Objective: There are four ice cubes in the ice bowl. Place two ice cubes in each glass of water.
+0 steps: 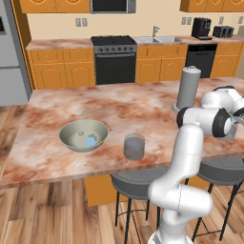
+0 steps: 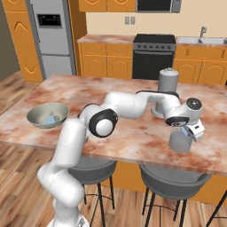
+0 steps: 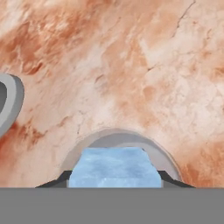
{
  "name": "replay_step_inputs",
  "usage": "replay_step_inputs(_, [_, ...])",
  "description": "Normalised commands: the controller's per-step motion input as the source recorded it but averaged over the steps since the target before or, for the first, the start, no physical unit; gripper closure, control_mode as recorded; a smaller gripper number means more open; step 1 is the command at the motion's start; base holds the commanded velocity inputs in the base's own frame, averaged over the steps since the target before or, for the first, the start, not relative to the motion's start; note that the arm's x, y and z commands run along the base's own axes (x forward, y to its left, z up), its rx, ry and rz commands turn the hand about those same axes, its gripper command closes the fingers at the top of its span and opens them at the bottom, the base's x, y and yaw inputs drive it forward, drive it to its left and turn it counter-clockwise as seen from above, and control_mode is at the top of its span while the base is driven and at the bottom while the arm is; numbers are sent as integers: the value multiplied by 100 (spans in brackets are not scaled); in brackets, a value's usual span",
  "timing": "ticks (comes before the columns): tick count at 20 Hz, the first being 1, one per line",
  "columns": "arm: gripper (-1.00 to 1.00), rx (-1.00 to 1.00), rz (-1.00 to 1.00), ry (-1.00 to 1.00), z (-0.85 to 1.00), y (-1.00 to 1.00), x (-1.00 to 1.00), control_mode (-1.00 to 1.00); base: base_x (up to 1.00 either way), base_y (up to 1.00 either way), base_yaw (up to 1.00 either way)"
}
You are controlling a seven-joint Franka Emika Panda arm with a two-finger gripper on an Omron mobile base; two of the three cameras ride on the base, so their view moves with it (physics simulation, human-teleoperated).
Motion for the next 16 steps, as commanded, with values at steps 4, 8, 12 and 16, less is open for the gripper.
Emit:
replay_step_inputs(4, [-100, 0, 0, 0, 0, 0, 4, -100, 0, 0, 0])
replay_step_inputs(8, [-100, 0, 0, 0, -5, 0, 18, -100, 0, 0, 0])
replay_step_inputs(12, [-100, 0, 0, 0, -5, 0, 22, -100, 0, 0, 0])
replay_step_inputs(16, [-100, 0, 0, 0, -3, 0, 24, -100, 0, 0, 0])
